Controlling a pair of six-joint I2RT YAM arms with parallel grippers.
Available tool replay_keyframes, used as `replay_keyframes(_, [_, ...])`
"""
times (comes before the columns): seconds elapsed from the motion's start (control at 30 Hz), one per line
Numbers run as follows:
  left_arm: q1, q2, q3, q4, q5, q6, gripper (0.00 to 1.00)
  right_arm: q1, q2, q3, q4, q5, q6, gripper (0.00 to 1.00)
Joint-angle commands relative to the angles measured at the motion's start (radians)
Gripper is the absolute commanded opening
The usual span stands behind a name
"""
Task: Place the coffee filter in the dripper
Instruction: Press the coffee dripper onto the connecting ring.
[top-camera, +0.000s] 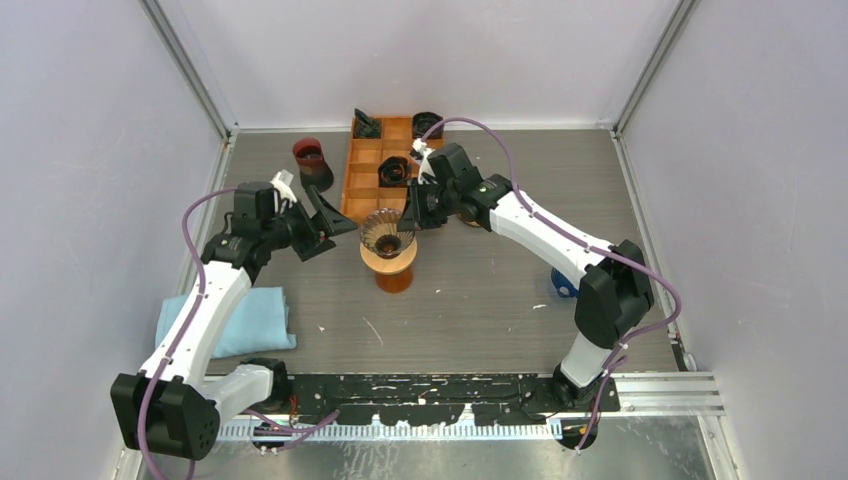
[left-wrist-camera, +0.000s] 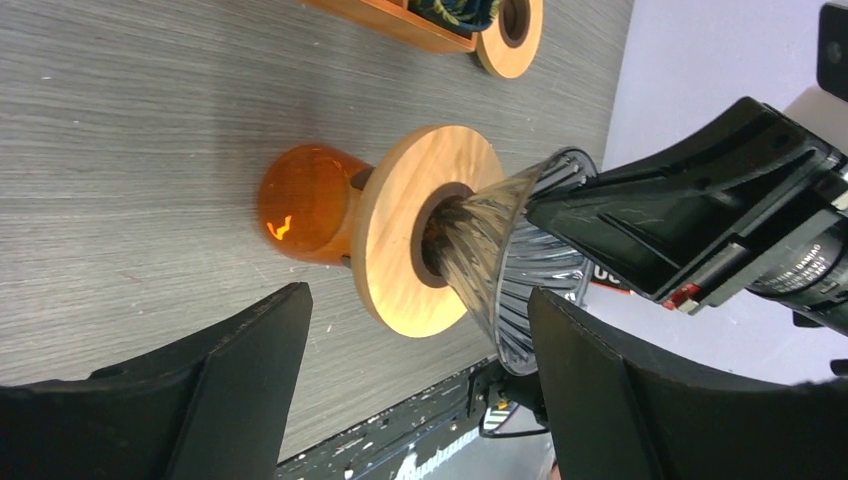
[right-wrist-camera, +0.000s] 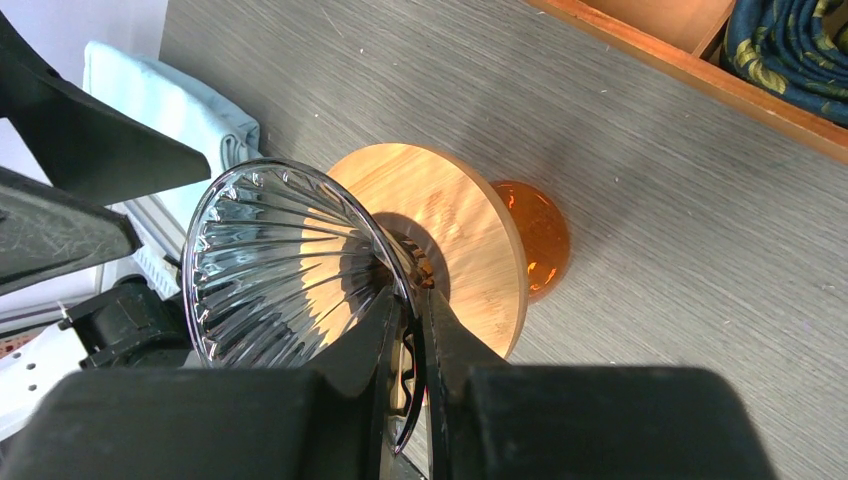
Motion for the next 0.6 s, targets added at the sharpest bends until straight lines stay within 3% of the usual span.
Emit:
replay_keyframes(0.0, [-0.033, 0.0, 0.059, 0.074, 0.057, -0.021, 0.79, 0.016, 0.005, 0.048, 0.001, 0.035, -0.034, 0.01])
replay_keyframes(0.3, [-0.113, 0.063, 0.1, 0.088, 0.017, -0.012, 0.63, 0.024, 0.005, 0.052, -0.024, 0.065, -0.051, 0.01])
replay_keyframes(0.57, [-0.15, 0.117, 0.124, 0.073, -0.015, 0.014, 0.39, 0.029, 0.011, 0.049, -0.032, 0.074, -0.058, 0.01])
